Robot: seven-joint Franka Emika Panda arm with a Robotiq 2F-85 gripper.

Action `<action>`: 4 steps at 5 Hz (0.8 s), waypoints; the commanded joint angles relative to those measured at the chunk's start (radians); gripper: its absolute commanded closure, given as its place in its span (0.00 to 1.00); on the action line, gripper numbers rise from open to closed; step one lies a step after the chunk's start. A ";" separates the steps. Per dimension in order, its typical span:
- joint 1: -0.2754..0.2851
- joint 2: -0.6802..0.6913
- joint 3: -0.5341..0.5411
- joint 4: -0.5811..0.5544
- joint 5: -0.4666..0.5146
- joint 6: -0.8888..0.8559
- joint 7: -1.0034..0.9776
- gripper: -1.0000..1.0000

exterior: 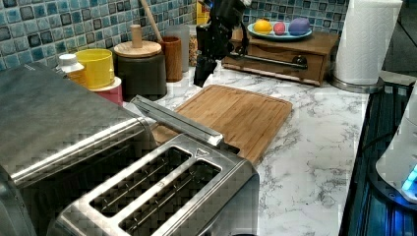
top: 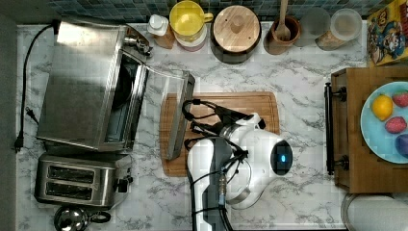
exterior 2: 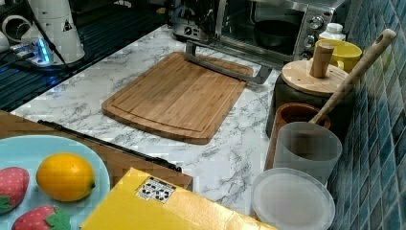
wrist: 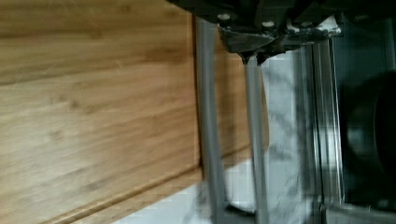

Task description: Close the oven.

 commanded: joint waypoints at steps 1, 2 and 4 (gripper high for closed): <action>0.003 0.093 -0.005 0.021 0.169 0.031 -0.234 1.00; 0.045 0.174 0.034 0.054 0.252 0.081 -0.312 1.00; 0.019 0.178 0.074 0.085 0.513 0.134 -0.477 1.00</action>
